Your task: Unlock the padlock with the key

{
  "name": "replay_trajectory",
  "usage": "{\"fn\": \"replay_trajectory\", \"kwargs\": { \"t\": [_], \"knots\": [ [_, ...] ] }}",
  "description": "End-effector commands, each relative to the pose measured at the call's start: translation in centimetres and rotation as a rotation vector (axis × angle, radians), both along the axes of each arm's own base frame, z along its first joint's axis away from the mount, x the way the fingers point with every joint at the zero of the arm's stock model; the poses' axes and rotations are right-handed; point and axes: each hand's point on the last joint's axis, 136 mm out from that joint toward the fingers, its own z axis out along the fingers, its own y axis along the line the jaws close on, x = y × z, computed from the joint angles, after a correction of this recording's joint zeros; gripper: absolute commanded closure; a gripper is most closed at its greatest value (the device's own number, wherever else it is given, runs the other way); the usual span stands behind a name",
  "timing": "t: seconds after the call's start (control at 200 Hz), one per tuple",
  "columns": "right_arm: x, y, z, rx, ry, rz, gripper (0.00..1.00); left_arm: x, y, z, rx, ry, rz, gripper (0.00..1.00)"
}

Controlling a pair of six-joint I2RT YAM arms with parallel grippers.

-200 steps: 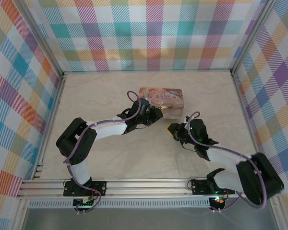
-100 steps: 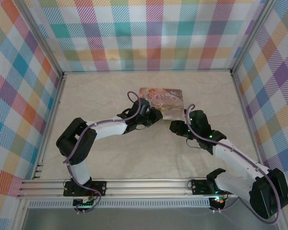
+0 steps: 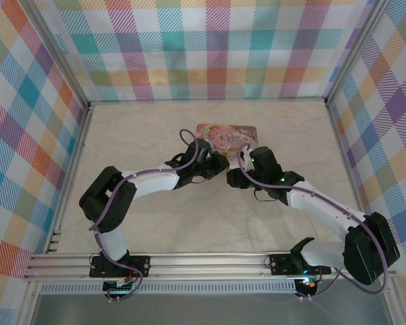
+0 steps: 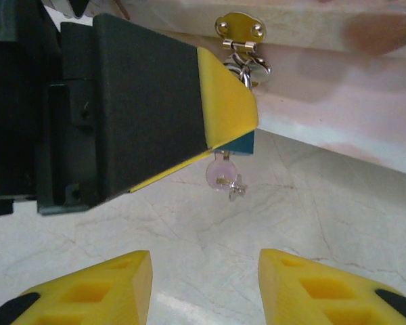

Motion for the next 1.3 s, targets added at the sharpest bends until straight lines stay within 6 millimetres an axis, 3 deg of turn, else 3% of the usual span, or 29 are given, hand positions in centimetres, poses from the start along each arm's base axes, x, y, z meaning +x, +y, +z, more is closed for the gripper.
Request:
{"fn": "replay_trajectory", "kwargs": {
  "t": [0.0, 1.0, 1.205, 1.295],
  "knots": [
    [1.0, 0.3, 0.7, -0.053, -0.056, 0.02, 0.55, -0.2, -1.4, 3.7, -0.077, -0.054, -0.039, 0.87],
    [4.2, 1.9, -0.6, -0.128, -0.097, 0.045, 0.62, -0.2, -1.7, 3.6, -0.094, -0.039, -0.044, 0.87],
    [4.6, 2.2, -0.2, -0.116, -0.112, 0.041, 0.71, -0.3, -1.8, 3.4, -0.095, -0.034, -0.048, 0.87],
    [4.7, 2.3, -0.1, -0.111, -0.116, 0.043, 0.84, -0.3, -1.8, 3.4, -0.096, -0.033, -0.049, 0.87]
  ]
}}
